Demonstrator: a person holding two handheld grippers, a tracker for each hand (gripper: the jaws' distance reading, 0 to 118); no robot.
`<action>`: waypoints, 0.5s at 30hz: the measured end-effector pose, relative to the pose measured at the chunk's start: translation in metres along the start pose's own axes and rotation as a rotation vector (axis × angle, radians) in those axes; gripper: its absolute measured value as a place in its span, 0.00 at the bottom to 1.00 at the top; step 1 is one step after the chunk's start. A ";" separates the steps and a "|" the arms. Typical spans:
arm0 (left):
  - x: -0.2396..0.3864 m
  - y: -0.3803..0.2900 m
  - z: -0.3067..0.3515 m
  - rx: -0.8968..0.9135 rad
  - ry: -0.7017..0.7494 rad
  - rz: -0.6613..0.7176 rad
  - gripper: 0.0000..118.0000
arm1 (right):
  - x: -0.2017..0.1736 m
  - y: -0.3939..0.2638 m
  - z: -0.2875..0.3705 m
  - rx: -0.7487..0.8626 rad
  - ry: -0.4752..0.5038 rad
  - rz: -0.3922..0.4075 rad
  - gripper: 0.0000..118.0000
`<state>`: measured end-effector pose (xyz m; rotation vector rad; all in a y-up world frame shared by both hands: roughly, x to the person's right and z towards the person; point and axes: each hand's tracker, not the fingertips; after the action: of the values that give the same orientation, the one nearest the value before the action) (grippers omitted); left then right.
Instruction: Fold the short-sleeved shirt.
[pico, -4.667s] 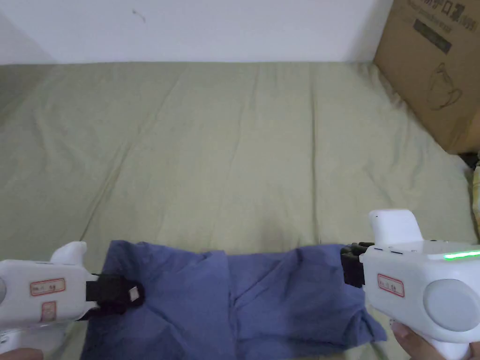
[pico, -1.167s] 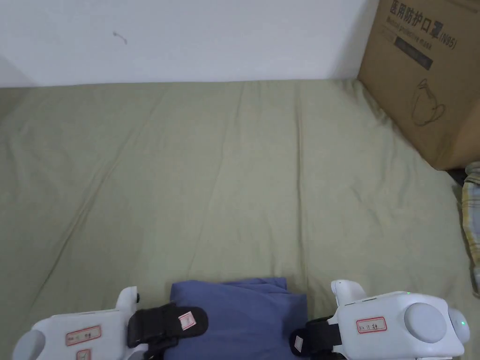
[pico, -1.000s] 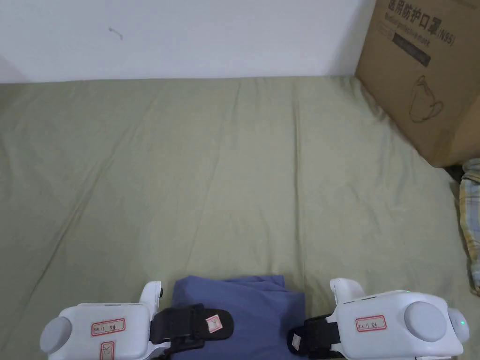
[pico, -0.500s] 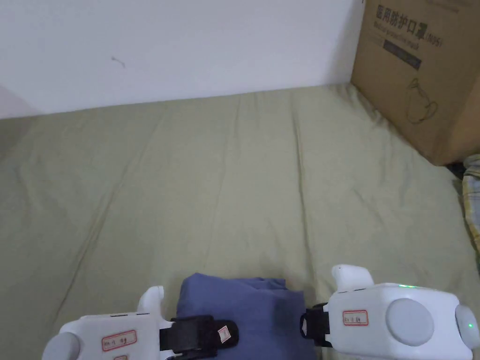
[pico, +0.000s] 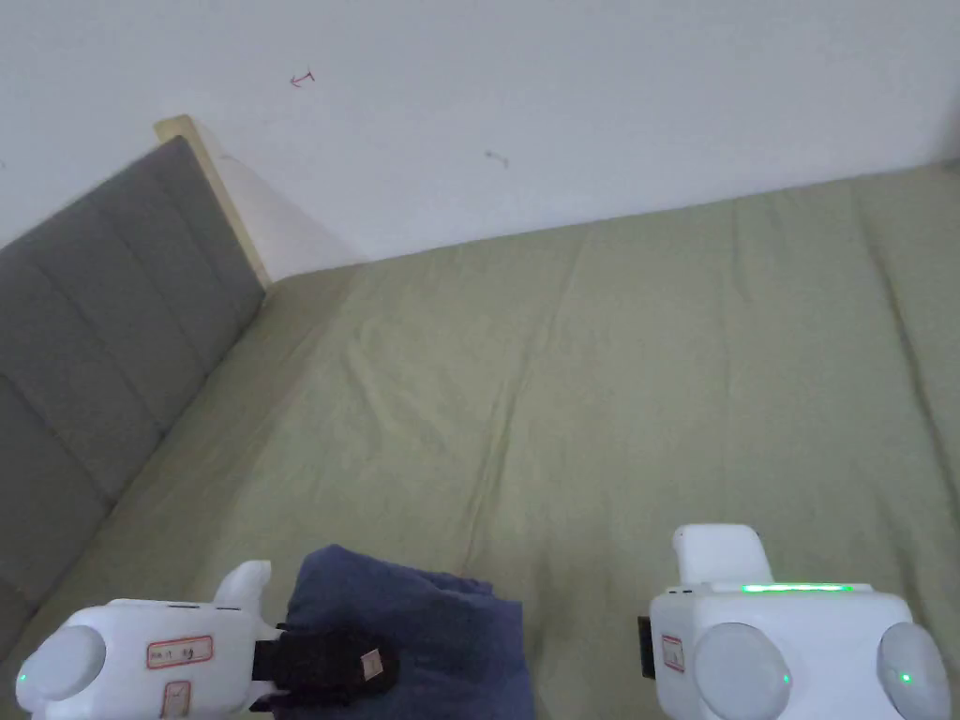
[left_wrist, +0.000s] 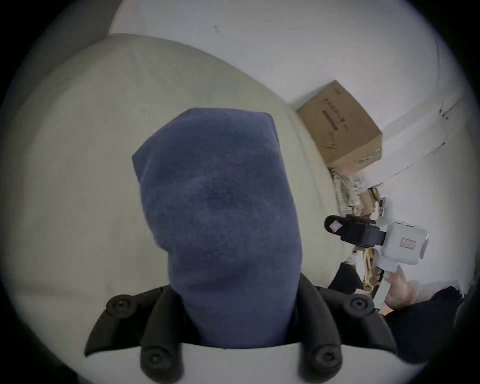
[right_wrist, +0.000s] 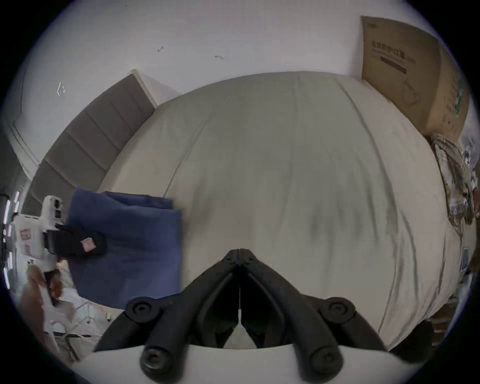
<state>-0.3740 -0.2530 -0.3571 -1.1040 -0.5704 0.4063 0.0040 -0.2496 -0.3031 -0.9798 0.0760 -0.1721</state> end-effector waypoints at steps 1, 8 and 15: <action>-0.014 0.005 0.009 -0.007 0.025 0.003 0.23 | -0.012 0.000 -0.007 -0.008 -0.019 0.003 0.00; -0.059 0.031 0.025 -0.112 0.330 -0.114 0.23 | -0.047 0.002 -0.037 -0.080 -0.005 -0.020 0.00; -0.074 0.046 0.010 -0.184 0.490 -0.234 0.31 | -0.053 -0.002 -0.041 -0.085 -0.010 0.042 0.00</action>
<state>-0.4401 -0.2701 -0.4124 -1.2431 -0.2975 -0.1253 -0.0542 -0.2743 -0.3251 -1.0627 0.0951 -0.1266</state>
